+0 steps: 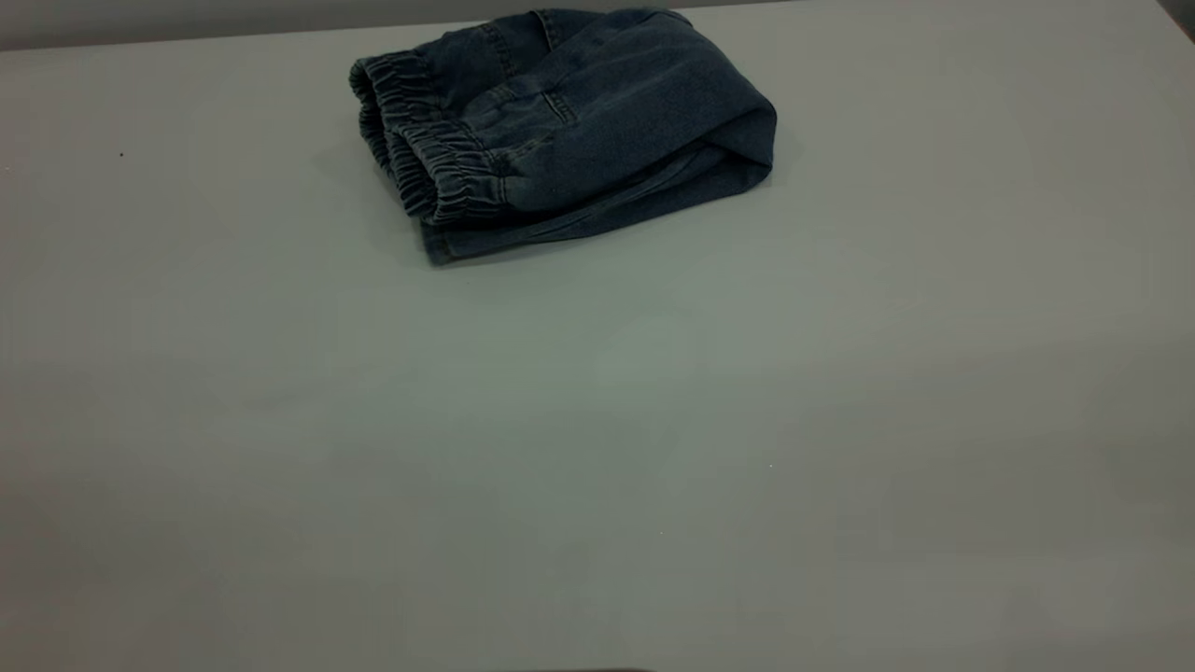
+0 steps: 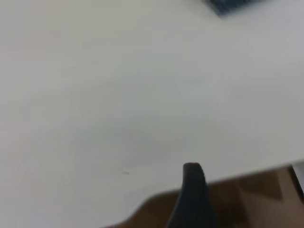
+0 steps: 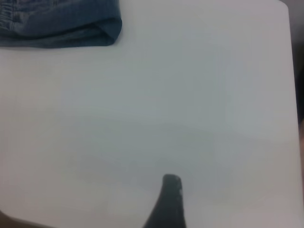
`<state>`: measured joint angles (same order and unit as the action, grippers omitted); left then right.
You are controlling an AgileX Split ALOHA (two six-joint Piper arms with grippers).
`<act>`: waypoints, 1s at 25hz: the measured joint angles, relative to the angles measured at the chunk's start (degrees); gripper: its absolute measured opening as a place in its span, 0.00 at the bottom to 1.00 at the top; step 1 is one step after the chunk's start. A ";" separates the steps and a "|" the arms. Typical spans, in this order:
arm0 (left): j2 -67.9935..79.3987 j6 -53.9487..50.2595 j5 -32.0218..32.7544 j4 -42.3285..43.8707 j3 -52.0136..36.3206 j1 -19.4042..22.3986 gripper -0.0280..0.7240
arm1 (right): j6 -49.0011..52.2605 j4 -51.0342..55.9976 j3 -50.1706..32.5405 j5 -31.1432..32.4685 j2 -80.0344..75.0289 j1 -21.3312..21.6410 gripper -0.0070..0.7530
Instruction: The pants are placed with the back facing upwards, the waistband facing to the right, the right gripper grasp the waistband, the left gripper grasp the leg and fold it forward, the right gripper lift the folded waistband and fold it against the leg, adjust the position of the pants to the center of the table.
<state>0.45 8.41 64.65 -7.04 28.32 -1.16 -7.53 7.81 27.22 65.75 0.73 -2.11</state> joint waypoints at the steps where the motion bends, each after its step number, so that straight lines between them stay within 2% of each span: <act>1: -1.00 0.00 0.07 -0.07 0.00 0.73 0.72 | 0.00 0.00 0.00 0.00 0.00 0.00 0.78; 25: -1.48 0.00 0.43 -0.28 0.00 1.19 0.72 | 0.93 -1.40 0.00 -0.12 0.00 0.74 0.78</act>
<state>-1.03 8.41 65.08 -7.31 28.32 0.03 -6.60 6.41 27.22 65.63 0.73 -1.37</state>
